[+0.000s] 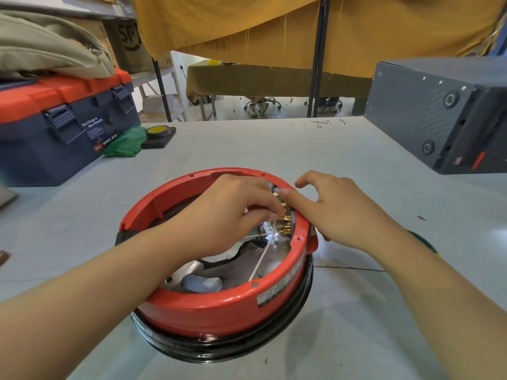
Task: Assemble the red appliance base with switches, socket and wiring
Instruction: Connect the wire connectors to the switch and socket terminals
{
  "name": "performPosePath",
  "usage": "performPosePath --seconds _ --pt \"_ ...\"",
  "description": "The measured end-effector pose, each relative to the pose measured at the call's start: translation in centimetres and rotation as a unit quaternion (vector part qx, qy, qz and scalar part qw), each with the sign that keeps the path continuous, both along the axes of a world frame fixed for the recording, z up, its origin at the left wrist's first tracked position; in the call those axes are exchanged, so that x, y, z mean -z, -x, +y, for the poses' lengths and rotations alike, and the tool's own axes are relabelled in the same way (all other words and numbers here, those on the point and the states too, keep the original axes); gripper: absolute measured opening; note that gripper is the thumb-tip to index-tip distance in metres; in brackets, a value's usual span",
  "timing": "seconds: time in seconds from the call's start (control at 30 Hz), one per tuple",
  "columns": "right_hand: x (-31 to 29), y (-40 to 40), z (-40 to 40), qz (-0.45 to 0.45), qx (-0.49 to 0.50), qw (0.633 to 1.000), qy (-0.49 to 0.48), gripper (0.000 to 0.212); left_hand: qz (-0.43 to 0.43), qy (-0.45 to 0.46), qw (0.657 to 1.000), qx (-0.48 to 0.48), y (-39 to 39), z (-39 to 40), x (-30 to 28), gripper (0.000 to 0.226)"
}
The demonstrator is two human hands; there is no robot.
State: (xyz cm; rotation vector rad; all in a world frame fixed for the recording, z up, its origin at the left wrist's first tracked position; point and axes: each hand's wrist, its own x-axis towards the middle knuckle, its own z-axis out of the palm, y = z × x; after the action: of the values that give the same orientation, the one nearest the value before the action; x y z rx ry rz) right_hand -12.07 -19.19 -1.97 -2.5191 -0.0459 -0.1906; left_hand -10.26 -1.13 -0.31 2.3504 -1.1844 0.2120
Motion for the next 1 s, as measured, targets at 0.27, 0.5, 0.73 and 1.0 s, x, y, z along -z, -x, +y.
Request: performPosePath --seconds 0.27,0.5,0.73,1.0 --pt "0.16 0.11 0.14 0.023 -0.021 0.998 -0.051 0.048 0.0 0.0 1.0 -0.005 0.05 0.02 0.03 0.013" --pt "-0.12 0.22 0.37 0.028 -0.022 0.997 -0.076 0.036 0.001 0.002 1.0 -0.005 -0.01 0.06 0.07 0.014" --pt "0.05 0.1 0.37 -0.007 0.001 0.998 -0.066 0.031 0.002 0.005 1.0 -0.003 -0.14 0.03 0.16 0.013" --pt "-0.22 0.15 0.57 -0.066 0.021 0.996 -0.048 0.034 0.006 0.006 1.0 -0.001 -0.14 0.05 0.18 0.013"
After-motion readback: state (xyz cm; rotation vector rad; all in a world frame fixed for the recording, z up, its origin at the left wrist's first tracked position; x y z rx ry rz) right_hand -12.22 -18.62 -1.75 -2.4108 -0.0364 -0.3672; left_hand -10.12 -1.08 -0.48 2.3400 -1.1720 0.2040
